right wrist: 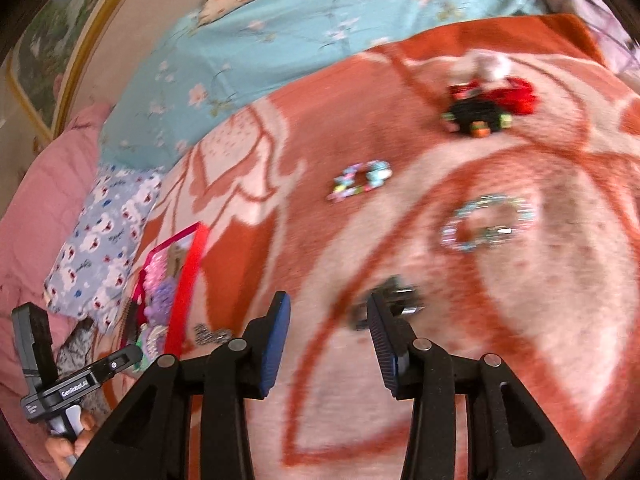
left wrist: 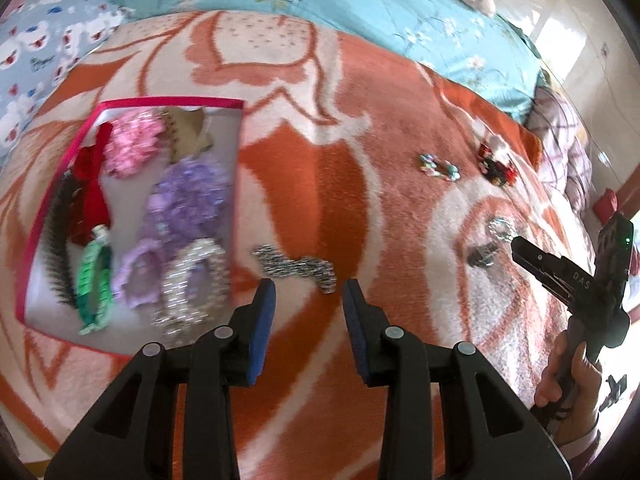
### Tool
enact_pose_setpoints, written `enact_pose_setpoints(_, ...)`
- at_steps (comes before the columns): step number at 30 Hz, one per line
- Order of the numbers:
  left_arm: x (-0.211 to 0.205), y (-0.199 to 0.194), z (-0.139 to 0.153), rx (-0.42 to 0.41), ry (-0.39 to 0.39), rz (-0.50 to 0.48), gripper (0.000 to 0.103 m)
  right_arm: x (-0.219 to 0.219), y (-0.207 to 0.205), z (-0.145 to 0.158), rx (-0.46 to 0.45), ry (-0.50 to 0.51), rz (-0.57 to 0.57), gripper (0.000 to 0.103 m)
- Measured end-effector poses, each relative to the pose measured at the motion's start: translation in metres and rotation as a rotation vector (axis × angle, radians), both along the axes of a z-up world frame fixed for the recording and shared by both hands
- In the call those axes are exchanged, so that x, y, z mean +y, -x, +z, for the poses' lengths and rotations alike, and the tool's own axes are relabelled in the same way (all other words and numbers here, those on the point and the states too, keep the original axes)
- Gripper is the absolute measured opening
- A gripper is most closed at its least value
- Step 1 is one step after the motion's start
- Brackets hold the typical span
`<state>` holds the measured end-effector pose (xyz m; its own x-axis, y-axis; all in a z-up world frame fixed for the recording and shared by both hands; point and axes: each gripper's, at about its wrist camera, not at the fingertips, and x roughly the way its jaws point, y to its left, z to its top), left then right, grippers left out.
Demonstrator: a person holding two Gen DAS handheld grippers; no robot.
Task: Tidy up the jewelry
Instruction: 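Grasp the pastel beaded bracelet with left tool while right tool grasps crystal bracelet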
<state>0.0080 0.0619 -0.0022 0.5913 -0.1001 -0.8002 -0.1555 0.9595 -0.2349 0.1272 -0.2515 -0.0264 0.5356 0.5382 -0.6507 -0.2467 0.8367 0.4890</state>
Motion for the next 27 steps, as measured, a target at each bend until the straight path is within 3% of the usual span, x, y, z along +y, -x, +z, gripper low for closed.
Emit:
enact_pose_setpoints(12, -0.068, -0.047, 0.000, 0.009, 0.001, -0.163, 0.036, -0.062, -0.032, -0.018, 0.047, 0.047, -0.164, 0.048)
enact_pose_setpoints(17, -0.108, -0.063, -0.004, 0.016, -0.012, -0.270, 0.043, -0.068, -0.049, -0.026, 0.057, 0.097, -0.202, 0.048)
enact_pose_setpoints(22, -0.147, -0.082, -0.014, 0.034, -0.029, -0.361, 0.044, -0.064, -0.067, -0.037, 0.075, 0.163, -0.199, 0.047)
enact_pose_setpoints(27, -0.164, -0.101, -0.020, 0.041, -0.056, -0.391, 0.049, -0.054, -0.073, -0.039, 0.039, 0.233, -0.192, 0.042)
